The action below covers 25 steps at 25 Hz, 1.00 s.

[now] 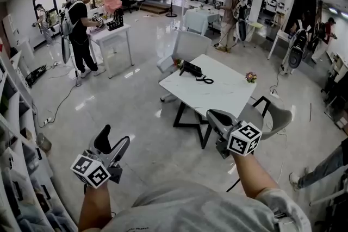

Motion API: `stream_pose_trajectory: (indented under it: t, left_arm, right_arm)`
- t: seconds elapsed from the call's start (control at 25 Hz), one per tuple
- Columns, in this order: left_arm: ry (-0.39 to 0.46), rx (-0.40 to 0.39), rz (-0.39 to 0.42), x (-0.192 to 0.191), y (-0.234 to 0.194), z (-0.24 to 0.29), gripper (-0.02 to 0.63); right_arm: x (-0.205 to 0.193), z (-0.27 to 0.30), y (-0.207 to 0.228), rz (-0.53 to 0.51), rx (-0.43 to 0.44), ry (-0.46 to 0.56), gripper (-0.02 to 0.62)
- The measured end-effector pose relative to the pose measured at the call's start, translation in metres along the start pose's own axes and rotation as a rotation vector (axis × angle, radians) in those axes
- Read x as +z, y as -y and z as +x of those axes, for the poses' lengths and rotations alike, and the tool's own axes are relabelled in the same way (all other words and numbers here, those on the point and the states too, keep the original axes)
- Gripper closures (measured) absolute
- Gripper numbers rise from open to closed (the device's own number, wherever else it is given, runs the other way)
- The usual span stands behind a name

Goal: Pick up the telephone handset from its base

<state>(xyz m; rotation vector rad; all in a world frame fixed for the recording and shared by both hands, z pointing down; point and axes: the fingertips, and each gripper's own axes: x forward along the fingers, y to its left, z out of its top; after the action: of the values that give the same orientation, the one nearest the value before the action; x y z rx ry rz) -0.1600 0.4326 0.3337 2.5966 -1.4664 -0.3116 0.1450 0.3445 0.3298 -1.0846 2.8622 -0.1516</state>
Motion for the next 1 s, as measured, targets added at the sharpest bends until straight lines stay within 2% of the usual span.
stream_pose_trajectory:
  t: [0.28, 0.56, 0.8, 1.0]
  left_arm:
    - [0.016, 0.030, 0.007, -0.006, 0.025, 0.022, 0.169]
    - [-0.013, 0.038, 0.000, -0.018, 0.034, 0.048, 0.169]
    - [-0.014, 0.004, -0.001, -0.018, 0.004, 0.076, 0.169]
    - [-0.004, -0.037, -0.010, -0.019, -0.064, 0.107, 0.169]
  right_arm:
    - [0.006, -0.014, 0.029, -0.019, 0.030, -0.004, 0.591]
    - [0.005, -0.014, 0.059, -0.014, 0.032, 0.006, 0.591]
    - [-0.001, 0.017, 0.077, -0.015, 0.011, 0.001, 0.591]
    - [-0.009, 0.074, 0.090, -0.033, -0.015, -0.006, 0.591]
